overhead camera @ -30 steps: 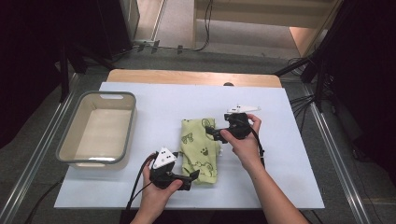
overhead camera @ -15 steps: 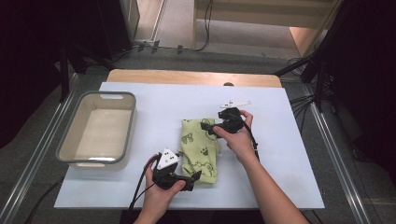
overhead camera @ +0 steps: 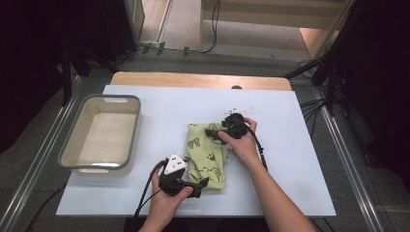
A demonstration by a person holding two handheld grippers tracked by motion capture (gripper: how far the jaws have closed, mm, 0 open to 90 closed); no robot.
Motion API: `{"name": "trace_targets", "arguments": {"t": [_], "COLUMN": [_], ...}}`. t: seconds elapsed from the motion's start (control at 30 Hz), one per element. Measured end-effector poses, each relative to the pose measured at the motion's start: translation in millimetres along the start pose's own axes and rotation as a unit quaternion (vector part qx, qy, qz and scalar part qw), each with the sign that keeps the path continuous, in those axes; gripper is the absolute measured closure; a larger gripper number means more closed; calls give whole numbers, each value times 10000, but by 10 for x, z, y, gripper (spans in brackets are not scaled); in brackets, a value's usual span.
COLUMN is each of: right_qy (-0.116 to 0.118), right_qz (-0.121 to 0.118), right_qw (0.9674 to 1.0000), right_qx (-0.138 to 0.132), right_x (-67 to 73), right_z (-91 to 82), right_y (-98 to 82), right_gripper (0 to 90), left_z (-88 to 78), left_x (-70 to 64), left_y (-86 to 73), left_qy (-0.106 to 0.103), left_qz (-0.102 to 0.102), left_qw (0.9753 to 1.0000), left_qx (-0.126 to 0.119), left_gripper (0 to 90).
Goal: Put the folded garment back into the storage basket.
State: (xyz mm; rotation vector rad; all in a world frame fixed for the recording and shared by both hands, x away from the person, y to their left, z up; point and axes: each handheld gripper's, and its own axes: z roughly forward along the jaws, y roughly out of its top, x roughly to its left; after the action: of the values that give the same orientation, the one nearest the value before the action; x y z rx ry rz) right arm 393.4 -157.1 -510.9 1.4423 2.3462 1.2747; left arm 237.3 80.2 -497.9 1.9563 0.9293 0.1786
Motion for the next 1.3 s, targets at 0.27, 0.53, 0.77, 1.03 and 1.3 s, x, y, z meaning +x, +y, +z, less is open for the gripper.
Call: {"name": "trace_targets", "arguments": {"t": [0.27,0.53,0.77,1.03,1.3], "right_qy": [103,456,281,139,173], "right_qz": [9,-37,27,191,398], "right_qw": [9999,9988,9995,9997,9986], "right_qx": [1,144,141,-105,-302], "right_x": [-48,-30,17,18,-61], "right_z": [50,8,-66,-171,-312], "right_y": [-68,-124,-155,-239,-341], "right_gripper": [180,587,734,742,743], "left_z": [26,-43,-29,-33,127], "left_x": [28,83,116,144,127], "left_y": [-14,88,115,212,192], "left_qy": [9,-18,-16,6,-15], "left_qz": [-39,-128,-161,-205,-205], "left_qw": [10000,9998,9998,9996,9998], "left_qx": [59,-132,-108,-177,60], "left_gripper": [0,0,0,0,0]}}
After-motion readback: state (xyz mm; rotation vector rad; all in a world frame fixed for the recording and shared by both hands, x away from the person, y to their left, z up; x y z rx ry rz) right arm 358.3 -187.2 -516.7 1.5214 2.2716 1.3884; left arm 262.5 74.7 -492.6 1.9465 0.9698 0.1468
